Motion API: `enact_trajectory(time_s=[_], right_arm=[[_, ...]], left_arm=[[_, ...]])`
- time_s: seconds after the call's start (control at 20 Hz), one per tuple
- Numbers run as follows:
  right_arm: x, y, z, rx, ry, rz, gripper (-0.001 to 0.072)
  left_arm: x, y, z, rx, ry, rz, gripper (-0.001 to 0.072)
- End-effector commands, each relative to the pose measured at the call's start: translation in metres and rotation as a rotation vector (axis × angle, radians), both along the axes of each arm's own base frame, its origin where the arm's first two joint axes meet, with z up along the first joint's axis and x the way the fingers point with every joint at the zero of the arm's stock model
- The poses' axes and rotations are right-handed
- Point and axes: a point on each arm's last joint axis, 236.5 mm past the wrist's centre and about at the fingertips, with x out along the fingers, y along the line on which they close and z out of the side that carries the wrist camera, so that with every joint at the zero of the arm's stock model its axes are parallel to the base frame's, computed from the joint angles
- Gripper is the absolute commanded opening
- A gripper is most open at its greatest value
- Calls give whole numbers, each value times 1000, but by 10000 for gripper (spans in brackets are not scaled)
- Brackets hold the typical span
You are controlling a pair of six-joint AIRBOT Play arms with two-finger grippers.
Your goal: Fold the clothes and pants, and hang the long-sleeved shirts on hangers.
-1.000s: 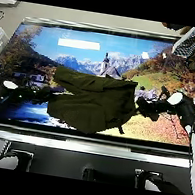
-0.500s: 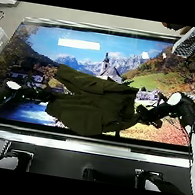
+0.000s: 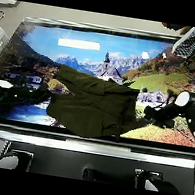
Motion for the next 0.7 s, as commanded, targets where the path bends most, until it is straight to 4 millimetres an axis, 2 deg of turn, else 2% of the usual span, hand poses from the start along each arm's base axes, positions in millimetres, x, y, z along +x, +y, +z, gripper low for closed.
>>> enact_trajectory(time_s=[0.0, 0.05, 0.1, 0.15, 0.2, 0.3, 0.35, 0.5, 0.65], right_arm=[[65, -9, 48, -17, -285, -104, 490], [93, -3, 58, 22, -366, -151, 490], [115, 4, 61, 73, -407, -199, 492], [133, 12, 56, 121, -419, -230, 540], [150, 20, 47, 171, -417, -264, 557], [176, 37, 30, 269, -403, -325, 622], [187, 45, 25, 316, -403, -353, 622], [207, 53, 10, 394, -403, -452, 622], [199, 58, -17, 411, -294, -512, 620]], left_arm=[[-2, 30, 21, -19, -23, 64, 482], [-2, 38, 25, -18, -31, 86, 483], [-2, 46, 28, -20, -35, 105, 483], [-3, 51, 28, -24, -33, 117, 482], [-5, 54, 28, -30, -27, 123, 483], [-7, 56, 29, -37, -21, 127, 483], [-7, 56, 29, -37, -20, 127, 483], [-7, 55, 29, -37, -21, 126, 483], [-6, 56, 29, -35, -23, 128, 483]])
